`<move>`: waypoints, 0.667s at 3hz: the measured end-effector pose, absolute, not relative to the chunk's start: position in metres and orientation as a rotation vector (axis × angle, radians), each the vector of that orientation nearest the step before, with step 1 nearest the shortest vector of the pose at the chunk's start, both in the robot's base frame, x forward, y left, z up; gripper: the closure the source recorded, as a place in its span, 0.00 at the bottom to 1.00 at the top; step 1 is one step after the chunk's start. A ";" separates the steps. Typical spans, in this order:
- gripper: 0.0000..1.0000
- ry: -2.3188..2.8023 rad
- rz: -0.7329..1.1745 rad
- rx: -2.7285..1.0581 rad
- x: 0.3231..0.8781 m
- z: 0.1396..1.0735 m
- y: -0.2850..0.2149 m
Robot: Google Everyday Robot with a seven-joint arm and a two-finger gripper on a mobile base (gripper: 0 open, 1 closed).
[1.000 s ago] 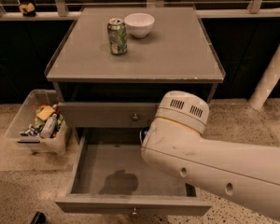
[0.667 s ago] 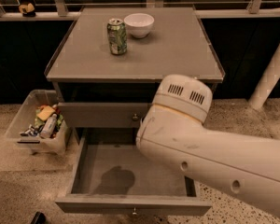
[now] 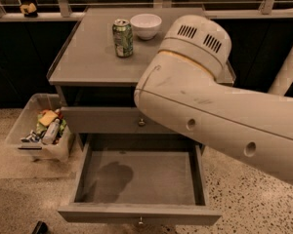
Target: Pick pepsi can from middle drawer and place on counter
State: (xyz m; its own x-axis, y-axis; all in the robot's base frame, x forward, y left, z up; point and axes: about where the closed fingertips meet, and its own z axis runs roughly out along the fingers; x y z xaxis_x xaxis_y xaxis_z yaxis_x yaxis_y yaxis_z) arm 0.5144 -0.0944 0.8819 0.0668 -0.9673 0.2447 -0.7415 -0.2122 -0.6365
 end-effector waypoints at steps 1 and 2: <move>1.00 1.708 -0.911 -2.009 0.515 0.881 -0.094; 1.00 1.715 -0.958 -1.981 0.540 0.903 -0.118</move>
Offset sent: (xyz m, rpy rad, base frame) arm 0.0695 -0.0665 0.0651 -0.0366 -0.0878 -0.0590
